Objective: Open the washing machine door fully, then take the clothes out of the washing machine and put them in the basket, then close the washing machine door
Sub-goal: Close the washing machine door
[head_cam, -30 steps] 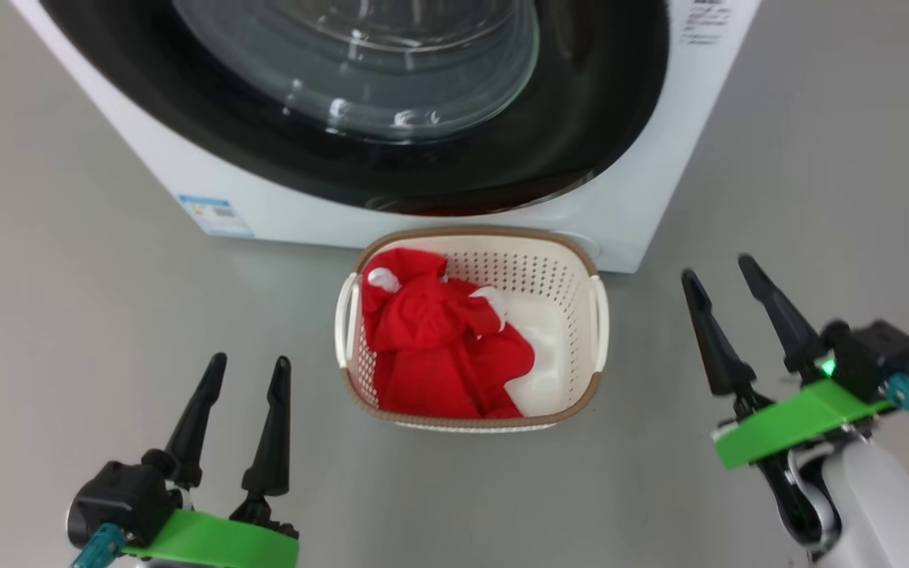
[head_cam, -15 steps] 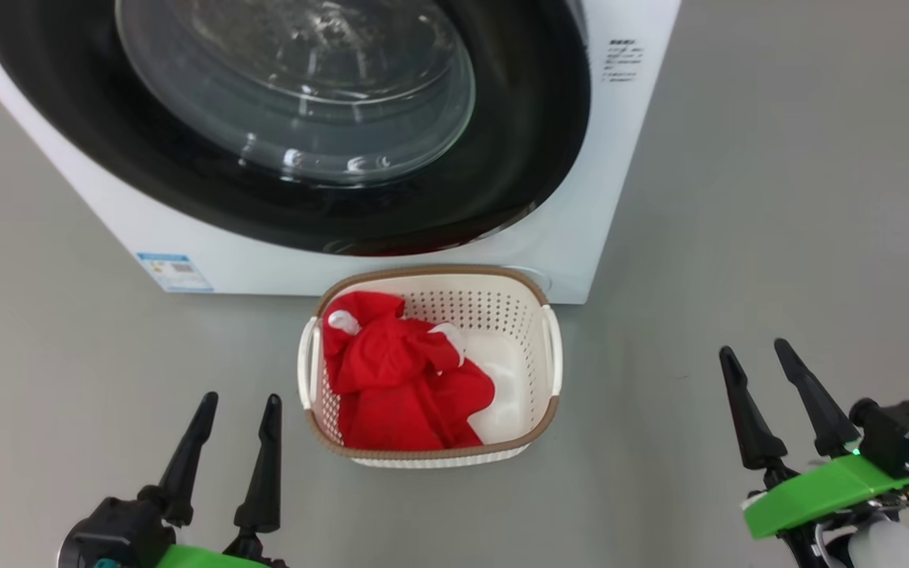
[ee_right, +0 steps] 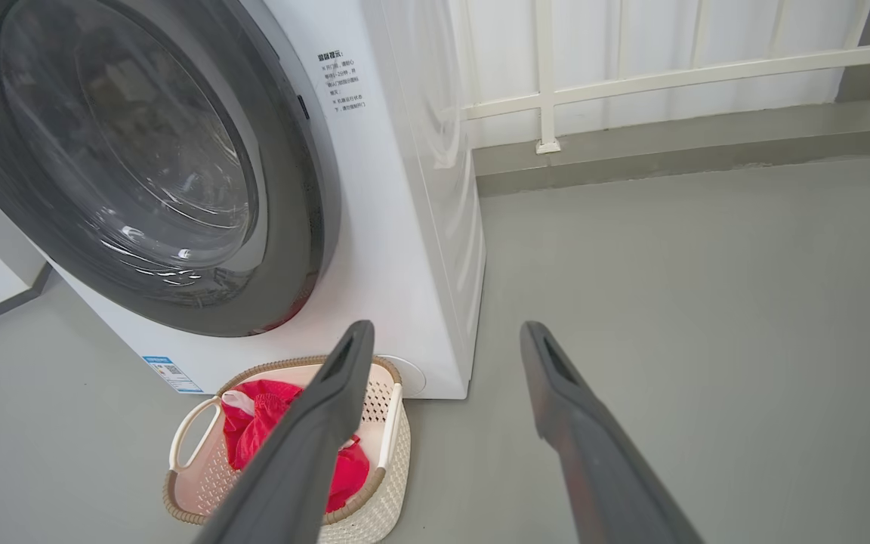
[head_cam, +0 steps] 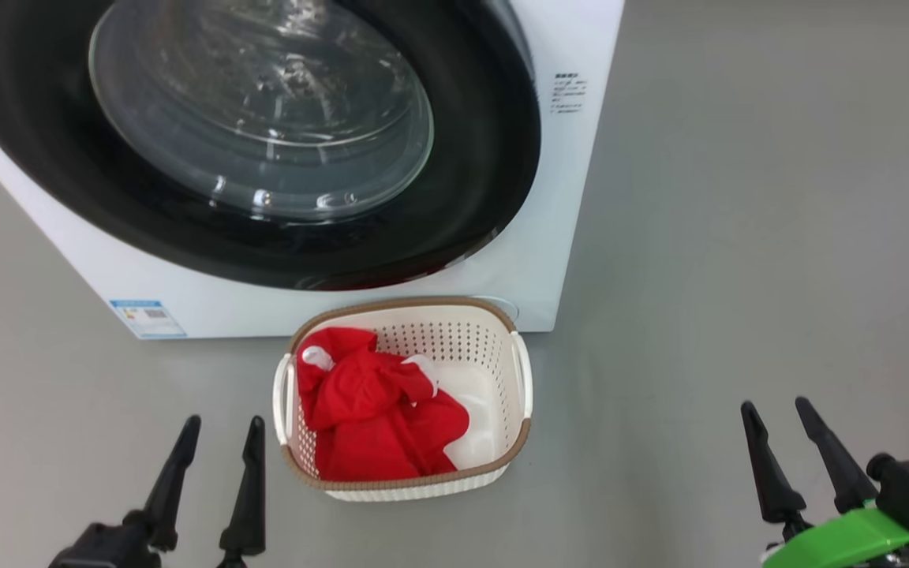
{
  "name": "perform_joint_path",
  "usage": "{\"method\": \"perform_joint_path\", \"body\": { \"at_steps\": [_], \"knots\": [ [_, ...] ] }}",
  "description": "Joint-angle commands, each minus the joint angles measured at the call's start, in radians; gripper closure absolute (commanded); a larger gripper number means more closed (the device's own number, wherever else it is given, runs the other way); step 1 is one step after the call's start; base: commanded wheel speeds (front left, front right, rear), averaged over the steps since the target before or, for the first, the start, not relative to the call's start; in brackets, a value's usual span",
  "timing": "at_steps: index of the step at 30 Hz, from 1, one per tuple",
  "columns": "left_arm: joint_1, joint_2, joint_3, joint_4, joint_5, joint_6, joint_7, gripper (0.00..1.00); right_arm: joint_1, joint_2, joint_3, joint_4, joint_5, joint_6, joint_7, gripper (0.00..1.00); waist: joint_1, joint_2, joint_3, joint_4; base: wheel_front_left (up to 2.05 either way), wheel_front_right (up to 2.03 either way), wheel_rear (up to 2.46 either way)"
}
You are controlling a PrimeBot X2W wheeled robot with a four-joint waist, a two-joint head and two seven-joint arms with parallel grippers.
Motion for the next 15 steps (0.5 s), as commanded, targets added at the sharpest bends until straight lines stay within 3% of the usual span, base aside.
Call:
{"method": "perform_joint_path", "body": {
  "at_steps": [1,15],
  "knots": [
    [0.012,0.010,0.039,-0.032,0.016,-0.005,-0.005,0.00,0.013,-0.011,0.014,-0.026,-0.002,-0.001,-0.006,0.00,0.0000,0.0000,-0.018,-0.016,0.00,0.00,0.00],
    [0.063,0.010,0.050,-0.051,0.037,-0.006,-0.005,0.00,0.058,-0.009,-0.013,-0.045,-0.004,-0.001,-0.006,0.00,0.0000,0.0000,-0.046,-0.034,0.00,0.00,0.00]
  ]
}}
